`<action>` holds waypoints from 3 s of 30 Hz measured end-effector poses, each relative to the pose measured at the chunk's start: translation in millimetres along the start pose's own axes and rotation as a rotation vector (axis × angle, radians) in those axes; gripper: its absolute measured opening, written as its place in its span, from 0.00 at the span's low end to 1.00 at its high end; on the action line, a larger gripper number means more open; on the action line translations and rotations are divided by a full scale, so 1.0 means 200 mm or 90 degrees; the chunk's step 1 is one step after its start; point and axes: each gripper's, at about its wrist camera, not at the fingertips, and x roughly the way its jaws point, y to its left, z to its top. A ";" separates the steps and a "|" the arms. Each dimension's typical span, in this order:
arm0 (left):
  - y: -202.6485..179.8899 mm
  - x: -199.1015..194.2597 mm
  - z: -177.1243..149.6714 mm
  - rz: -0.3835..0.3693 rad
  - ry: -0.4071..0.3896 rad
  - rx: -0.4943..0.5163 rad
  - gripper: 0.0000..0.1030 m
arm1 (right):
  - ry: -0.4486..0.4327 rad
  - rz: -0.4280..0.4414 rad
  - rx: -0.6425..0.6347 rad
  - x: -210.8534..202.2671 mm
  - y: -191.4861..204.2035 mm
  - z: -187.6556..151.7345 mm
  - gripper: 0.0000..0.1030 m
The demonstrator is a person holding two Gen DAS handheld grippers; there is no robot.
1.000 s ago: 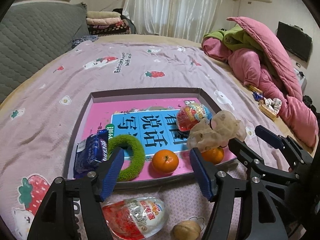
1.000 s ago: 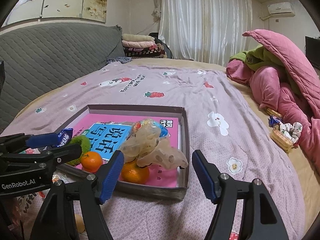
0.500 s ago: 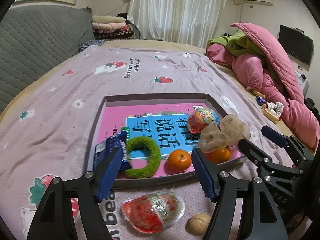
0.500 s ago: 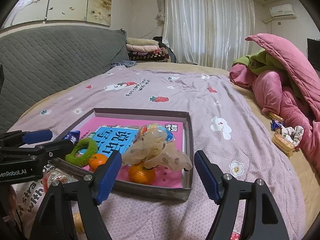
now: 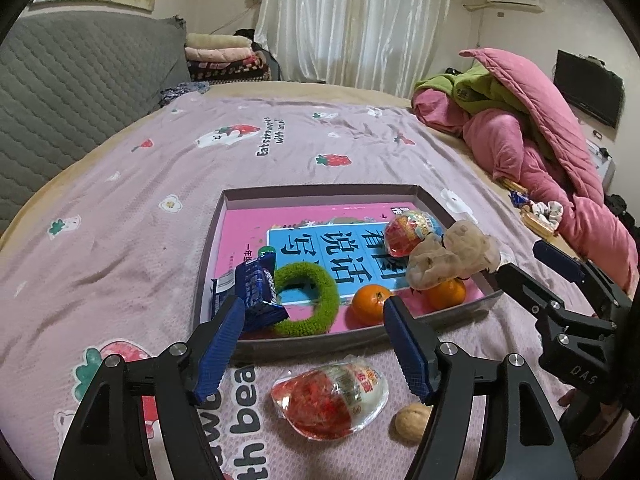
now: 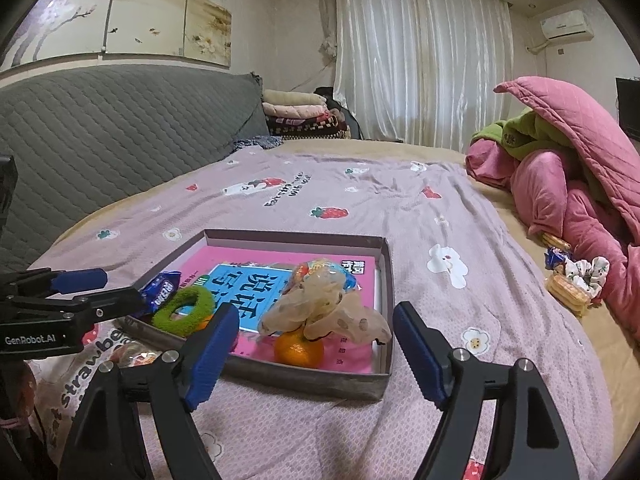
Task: Organize objects
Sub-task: 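Withdraw both open tools from the tray toward the cup and walnut on the bedspread, then close the left tool on the red-lidded plastic cup while the right tool grasps the walnut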
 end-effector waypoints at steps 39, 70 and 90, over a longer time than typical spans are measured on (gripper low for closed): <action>0.07 -0.06 -0.15 -0.021 0.030 0.028 0.71 | 0.042 0.065 -0.029 -0.08 0.09 -0.15 0.78; 0.07 -0.05 -0.23 -0.024 0.050 0.047 0.71 | 0.095 0.096 -0.079 -0.05 0.17 -0.26 0.78; 0.00 0.07 -0.24 -0.022 0.072 0.066 0.71 | 0.149 0.139 -0.145 0.07 0.37 -0.36 0.77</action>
